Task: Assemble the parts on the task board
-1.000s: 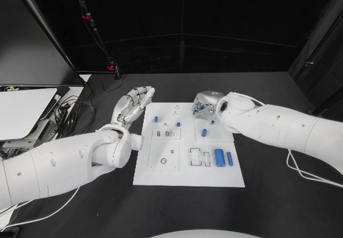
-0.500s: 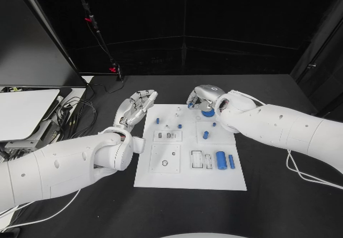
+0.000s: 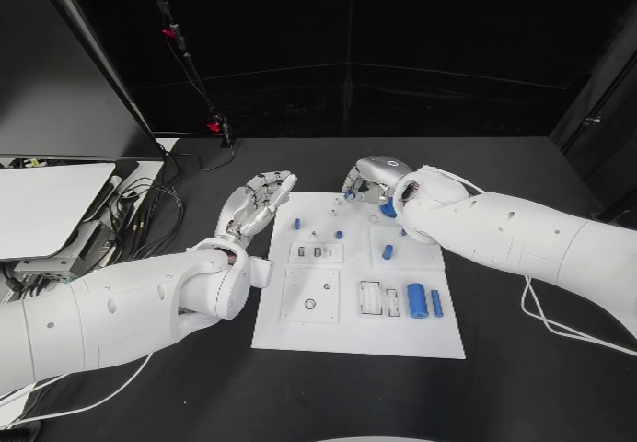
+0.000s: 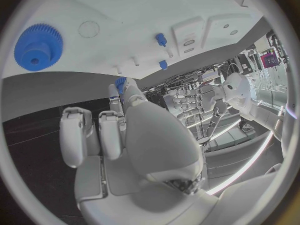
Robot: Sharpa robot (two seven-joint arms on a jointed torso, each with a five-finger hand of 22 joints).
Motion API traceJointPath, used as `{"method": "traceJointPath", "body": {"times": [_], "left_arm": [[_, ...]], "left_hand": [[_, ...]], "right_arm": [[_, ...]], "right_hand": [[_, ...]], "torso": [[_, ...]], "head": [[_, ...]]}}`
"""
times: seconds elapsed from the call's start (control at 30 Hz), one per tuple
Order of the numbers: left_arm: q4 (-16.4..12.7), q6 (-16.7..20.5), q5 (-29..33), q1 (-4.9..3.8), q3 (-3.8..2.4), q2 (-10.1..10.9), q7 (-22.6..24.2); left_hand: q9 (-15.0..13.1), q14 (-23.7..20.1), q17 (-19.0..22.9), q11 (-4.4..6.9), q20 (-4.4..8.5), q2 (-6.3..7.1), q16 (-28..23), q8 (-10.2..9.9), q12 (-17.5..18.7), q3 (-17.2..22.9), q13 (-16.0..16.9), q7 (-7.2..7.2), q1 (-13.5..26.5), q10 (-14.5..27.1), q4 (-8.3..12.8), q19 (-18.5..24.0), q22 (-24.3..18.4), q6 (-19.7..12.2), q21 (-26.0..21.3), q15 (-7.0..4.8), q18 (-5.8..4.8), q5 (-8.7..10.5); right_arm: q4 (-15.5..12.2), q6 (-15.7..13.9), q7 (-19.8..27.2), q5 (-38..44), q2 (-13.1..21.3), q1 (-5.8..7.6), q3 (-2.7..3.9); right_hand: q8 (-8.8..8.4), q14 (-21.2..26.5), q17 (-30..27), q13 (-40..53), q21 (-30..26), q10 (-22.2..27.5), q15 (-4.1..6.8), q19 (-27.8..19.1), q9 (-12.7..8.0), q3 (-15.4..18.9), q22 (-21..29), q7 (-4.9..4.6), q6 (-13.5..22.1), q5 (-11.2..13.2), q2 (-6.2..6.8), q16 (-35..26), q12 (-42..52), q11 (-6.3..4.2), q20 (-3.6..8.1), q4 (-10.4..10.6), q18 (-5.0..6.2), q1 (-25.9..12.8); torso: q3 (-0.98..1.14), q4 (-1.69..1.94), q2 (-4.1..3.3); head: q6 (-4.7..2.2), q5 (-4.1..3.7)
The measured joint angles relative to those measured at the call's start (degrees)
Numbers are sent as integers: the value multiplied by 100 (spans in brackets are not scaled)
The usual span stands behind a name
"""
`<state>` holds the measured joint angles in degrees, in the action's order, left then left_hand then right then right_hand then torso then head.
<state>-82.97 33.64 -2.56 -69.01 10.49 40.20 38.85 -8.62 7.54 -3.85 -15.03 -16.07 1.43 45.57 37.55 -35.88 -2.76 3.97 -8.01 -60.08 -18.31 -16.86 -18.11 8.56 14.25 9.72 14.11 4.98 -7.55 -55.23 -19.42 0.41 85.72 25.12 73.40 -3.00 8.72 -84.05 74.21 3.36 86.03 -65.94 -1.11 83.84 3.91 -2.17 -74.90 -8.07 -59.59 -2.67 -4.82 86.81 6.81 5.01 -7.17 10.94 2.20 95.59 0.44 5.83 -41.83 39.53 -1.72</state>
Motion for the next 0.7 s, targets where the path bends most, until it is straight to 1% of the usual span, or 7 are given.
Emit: {"method": "traceJointPath", "body": {"times": [0.13,0.3,0.43,0.47,0.57,0.7], "left_arm": [[-13,-6,0,0,0,-1,0],[-46,-13,0,0,1,2,0],[-52,-20,0,0,1,3,0],[-52,-22,0,0,1,3,0],[-52,-25,0,0,1,3,0],[-43,-30,-10,0,2,-5,0]], "left_hand": [[0,0,0,0,0,0,0,0,0,0,0,0,0,0,0,0,0,0,0,0,0,0],[8,0,0,0,0,-23,0,0,-22,0,0,0,-23,0,0,0,0,0,0,0,0,-29],[8,0,0,0,0,-23,0,0,-22,0,0,0,-23,0,0,0,0,0,0,0,0,-29],[8,0,0,0,0,-23,0,0,-22,0,0,0,-23,0,0,0,0,0,0,0,0,-29],[10,0,-1,0,0,-22,0,0,-22,0,-5,0,-23,0,0,0,-1,0,0,0,0,-29],[17,0,-1,0,-21,-22,0,0,-22,0,-5,0,-23,0,0,21,-1,0,0,0,0,-51]], "right_arm": [[102,19,14,-6,-61,3,4],[178,25,31,-12,-100,10,12],[206,20,39,-15,-116,22,19],[208,18,41,-16,-120,28,22],[216,10,46,-17,-128,35,26],[248,-10,68,-18,-143,40,32]], "right_hand": [[-14,0,0,0,0,0,0,0,-2,0,0,0,0,0,0,0,0,0,0,0,0,0],[-30,0,10,-1,0,0,0,0,-7,-16,0,0,1,1,0,0,-39,0,0,16,-1,0],[-31,0,10,-1,0,1,0,0,-8,-30,0,0,2,2,2,0,-67,0,0,31,0,1],[-31,0,10,-1,0,1,0,0,-8,-31,0,0,2,2,31,0,-67,0,0,32,0,30],[-31,0,10,-2,0,1,0,0,-8,-31,0,0,2,2,31,0,-68,1,0,32,0,30],[-31,0,10,-2,0,1,0,0,-8,-47,0,0,3,4,31,0,-104,1,0,46,0,30]], "torso": [[1,9,-29],[5,32,-85],[8,55,-121],[8,60,-128],[8,76,-148],[7,88,-161]], "head": [[-34,22],[-74,35],[-81,38],[-81,39],[-81,42],[-55,48]]}}
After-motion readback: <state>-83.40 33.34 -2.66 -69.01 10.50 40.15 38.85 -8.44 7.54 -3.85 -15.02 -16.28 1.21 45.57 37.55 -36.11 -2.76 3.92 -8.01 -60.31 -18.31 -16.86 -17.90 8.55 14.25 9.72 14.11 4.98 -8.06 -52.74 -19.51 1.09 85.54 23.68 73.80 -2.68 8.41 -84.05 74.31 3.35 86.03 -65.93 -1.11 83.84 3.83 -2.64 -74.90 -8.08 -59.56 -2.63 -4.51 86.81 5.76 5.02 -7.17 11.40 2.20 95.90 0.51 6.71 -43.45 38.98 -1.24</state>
